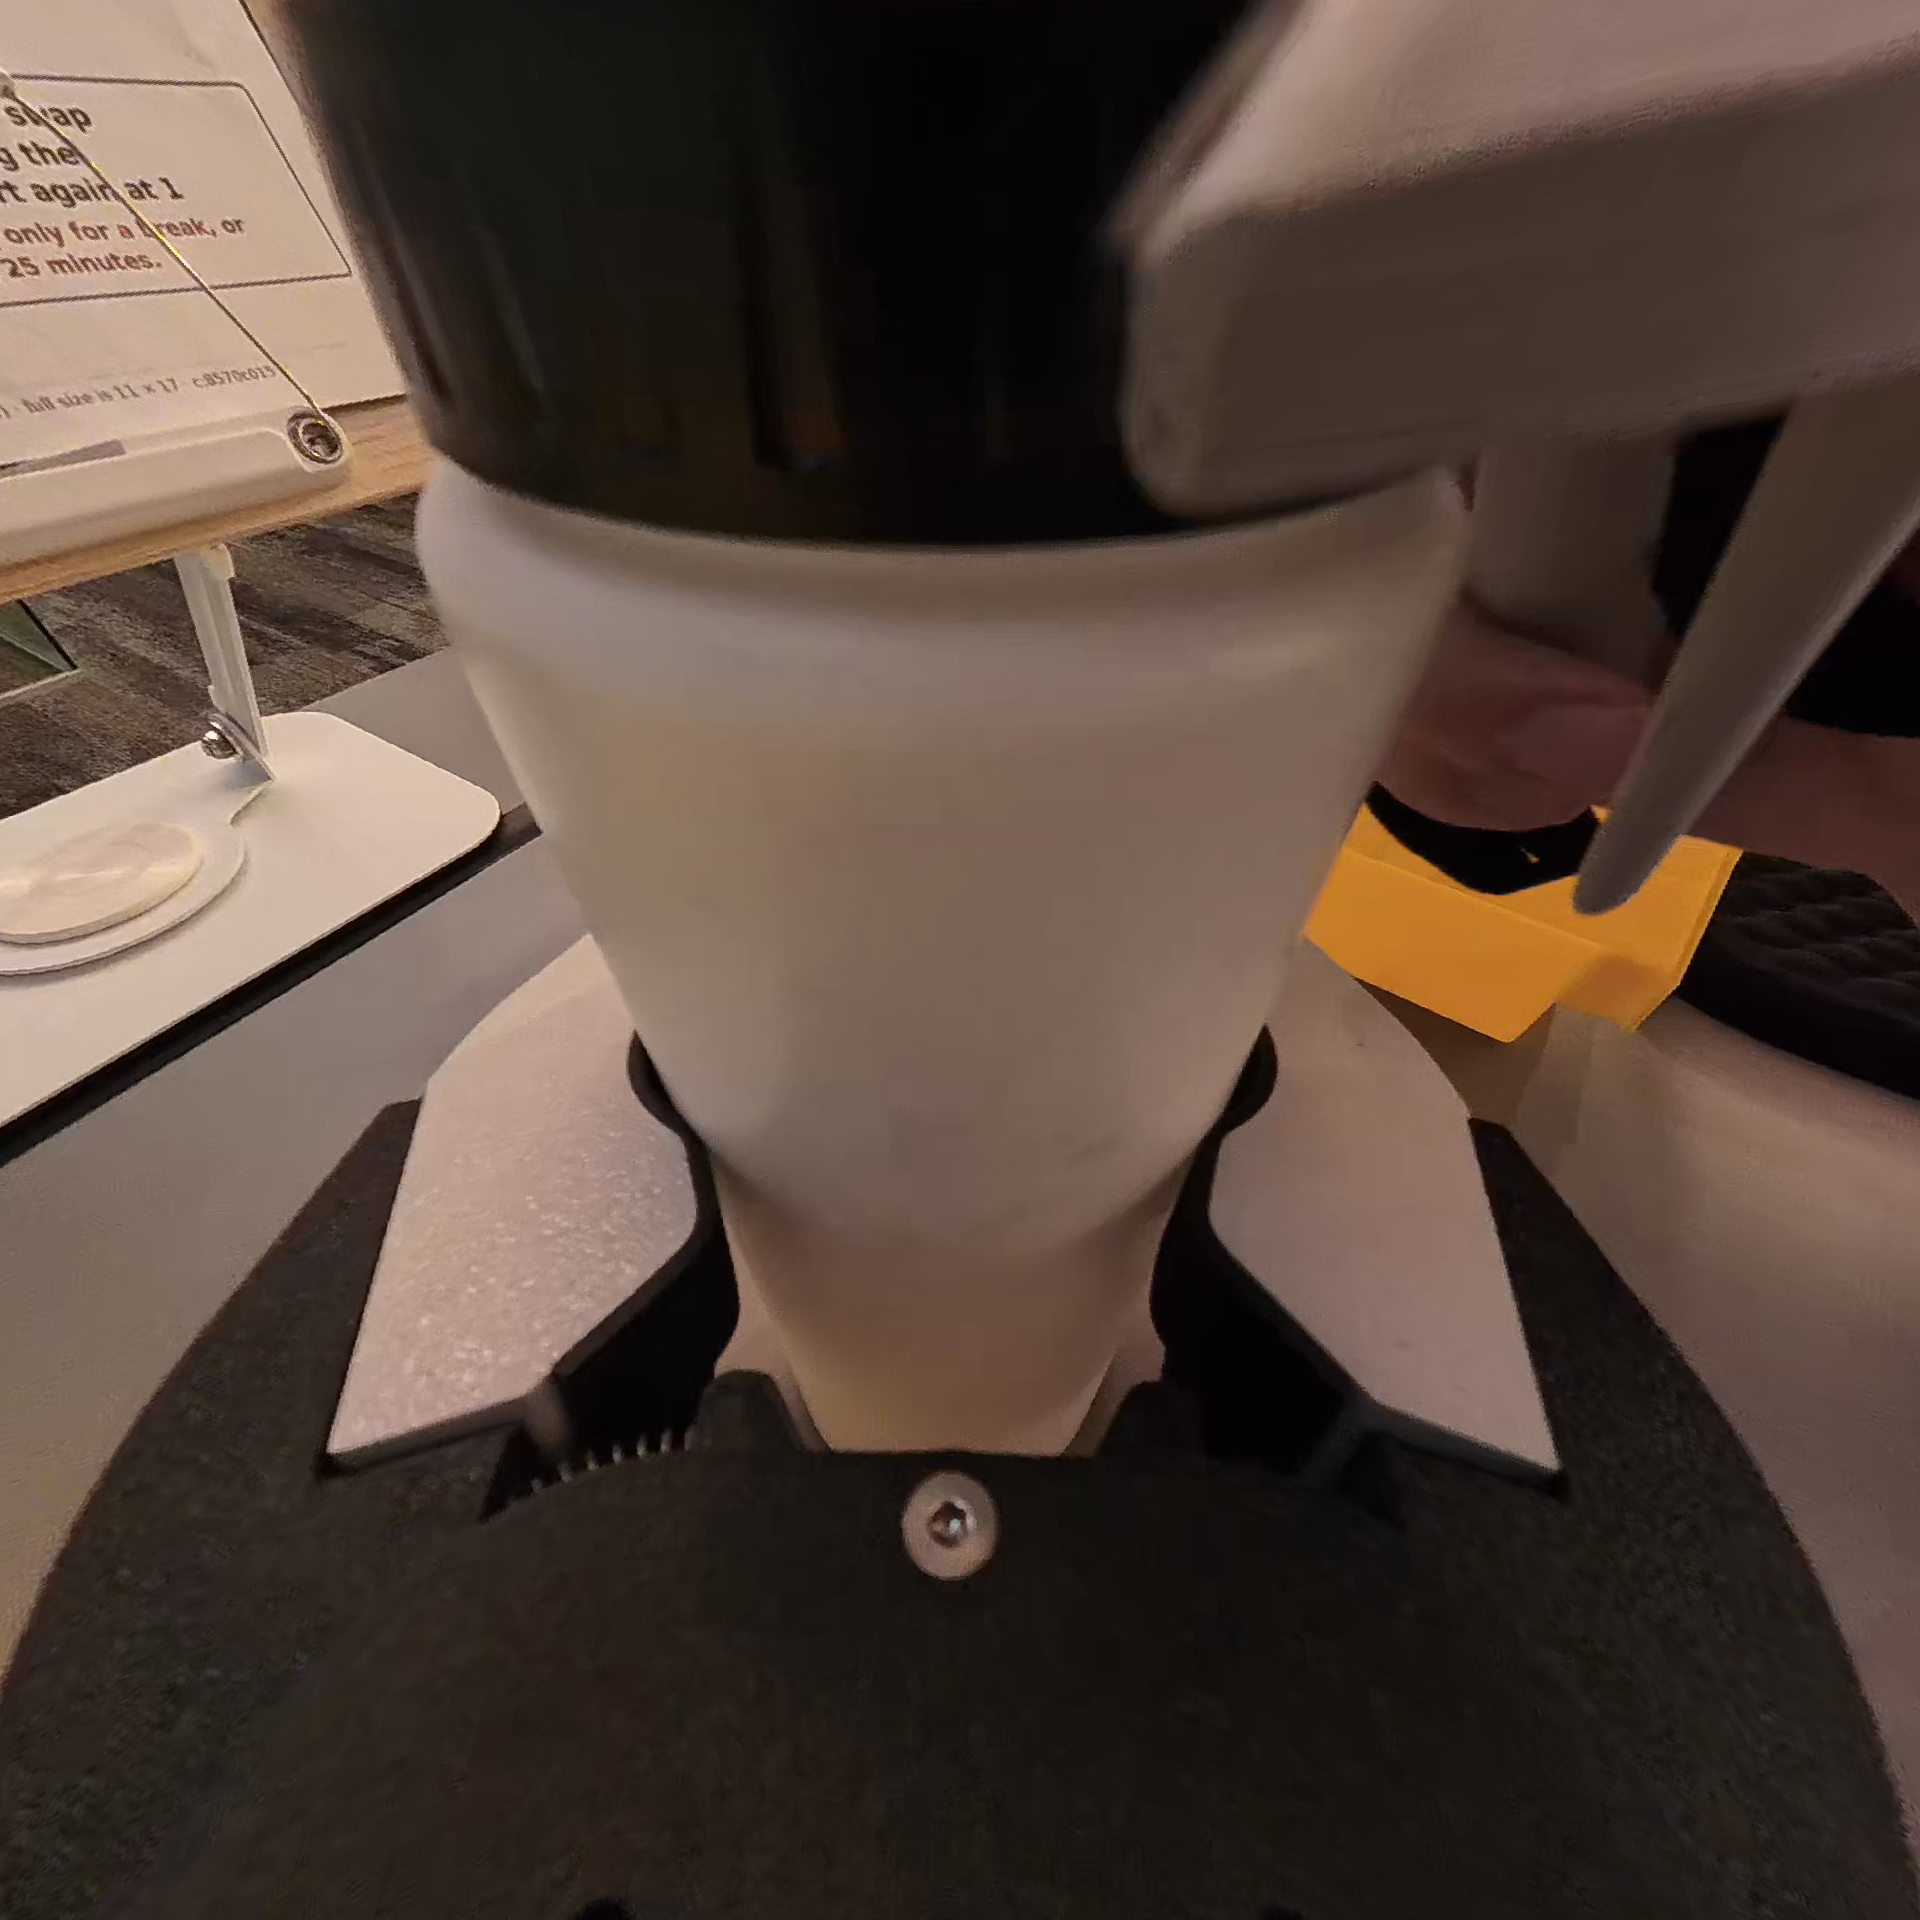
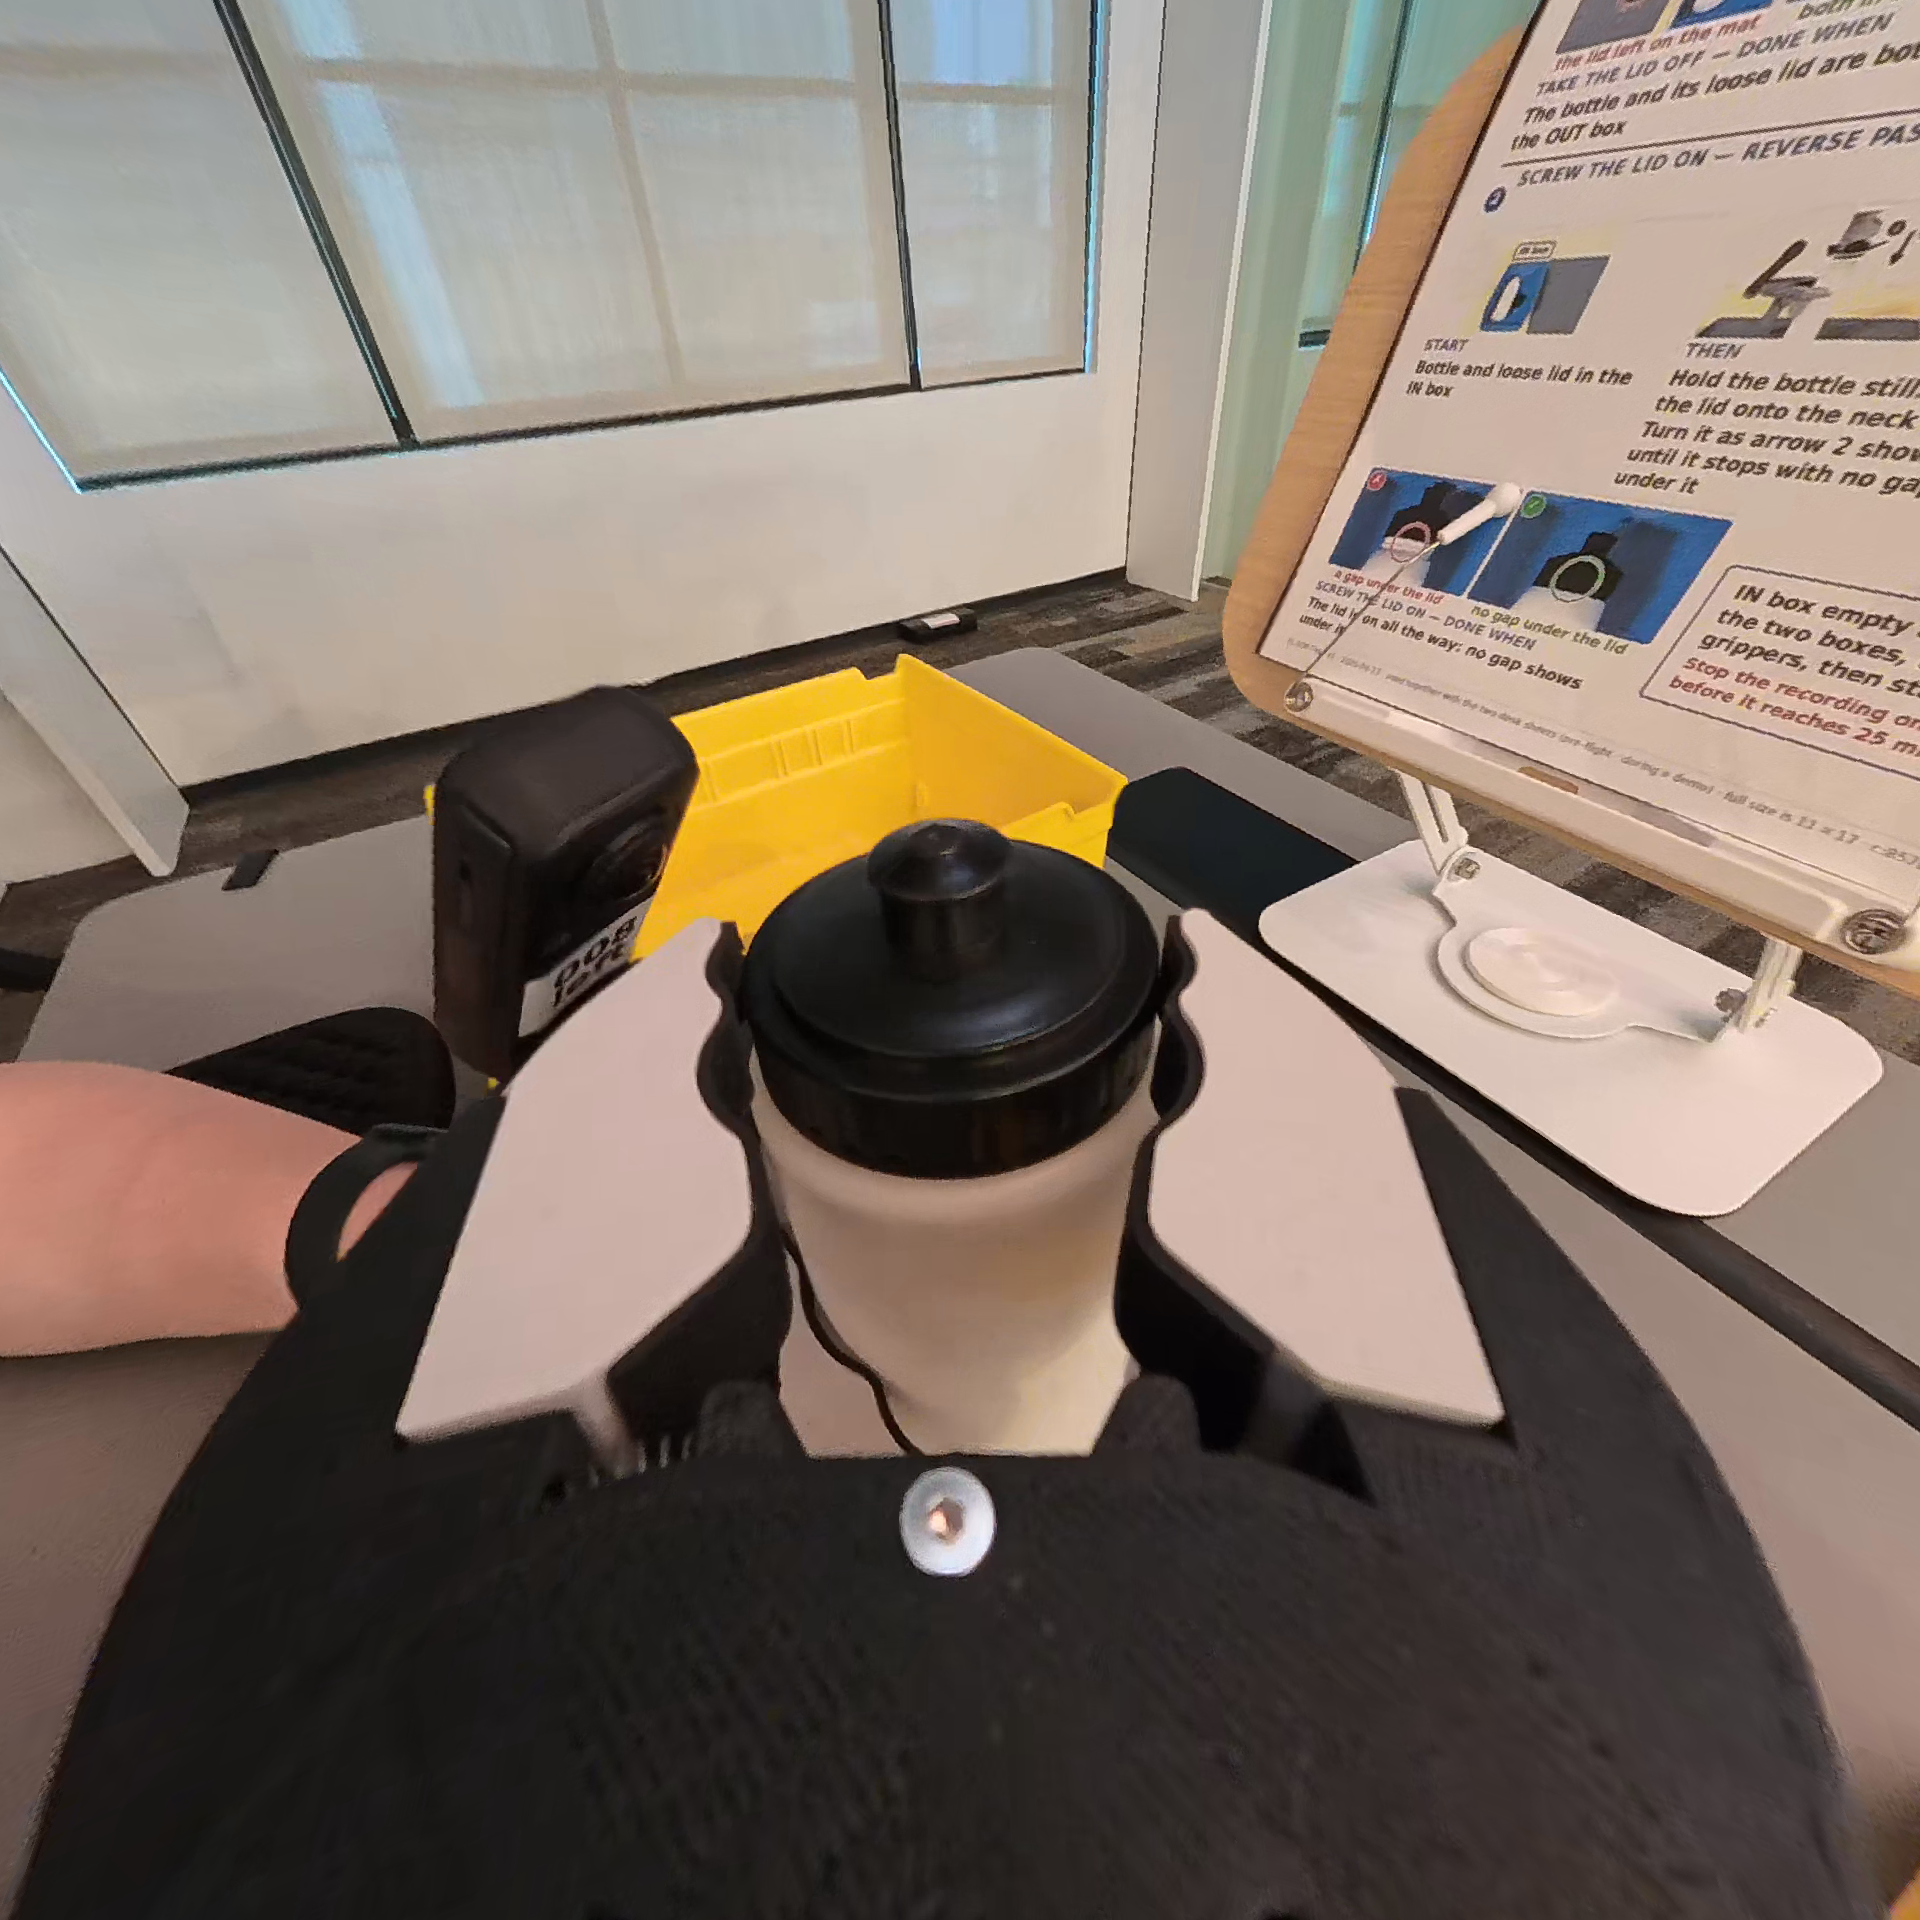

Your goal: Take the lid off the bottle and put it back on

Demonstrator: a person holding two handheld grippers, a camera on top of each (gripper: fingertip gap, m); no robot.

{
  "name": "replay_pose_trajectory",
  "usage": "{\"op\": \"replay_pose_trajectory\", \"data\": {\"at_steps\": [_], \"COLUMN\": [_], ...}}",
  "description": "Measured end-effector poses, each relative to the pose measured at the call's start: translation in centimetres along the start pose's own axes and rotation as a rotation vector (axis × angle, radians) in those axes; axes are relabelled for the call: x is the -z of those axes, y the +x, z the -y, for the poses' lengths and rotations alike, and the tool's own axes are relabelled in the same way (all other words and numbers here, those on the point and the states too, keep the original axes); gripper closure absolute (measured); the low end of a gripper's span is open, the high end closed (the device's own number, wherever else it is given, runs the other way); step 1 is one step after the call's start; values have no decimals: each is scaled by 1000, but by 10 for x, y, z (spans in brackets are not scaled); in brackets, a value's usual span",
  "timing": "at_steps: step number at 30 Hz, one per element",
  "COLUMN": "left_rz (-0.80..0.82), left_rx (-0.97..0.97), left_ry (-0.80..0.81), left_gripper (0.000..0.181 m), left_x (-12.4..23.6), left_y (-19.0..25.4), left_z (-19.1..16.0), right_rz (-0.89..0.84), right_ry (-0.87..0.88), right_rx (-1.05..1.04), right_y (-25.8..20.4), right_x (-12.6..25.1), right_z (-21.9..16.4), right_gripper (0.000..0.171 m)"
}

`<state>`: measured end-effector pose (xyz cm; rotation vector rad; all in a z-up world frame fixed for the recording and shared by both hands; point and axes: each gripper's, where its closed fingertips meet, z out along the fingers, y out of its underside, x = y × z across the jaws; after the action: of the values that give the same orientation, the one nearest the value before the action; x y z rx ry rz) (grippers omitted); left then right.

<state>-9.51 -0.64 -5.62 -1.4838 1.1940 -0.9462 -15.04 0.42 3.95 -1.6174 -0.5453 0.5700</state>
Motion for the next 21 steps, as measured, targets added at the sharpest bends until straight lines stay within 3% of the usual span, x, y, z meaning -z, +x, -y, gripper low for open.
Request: {"op": "replay_pose_trajectory", "data": {"at_steps": [21], "left_rz": [-23], "left_rx": [-16], "left_ry": [-15], "left_gripper": [79], "left_x": [0], "left_y": [1], "left_z": [-1], "right_rz": [-34], "right_ry": [-9], "right_rx": [42], "right_y": [1], "right_x": [-2], "right_z": [-4], "right_gripper": [93]}}
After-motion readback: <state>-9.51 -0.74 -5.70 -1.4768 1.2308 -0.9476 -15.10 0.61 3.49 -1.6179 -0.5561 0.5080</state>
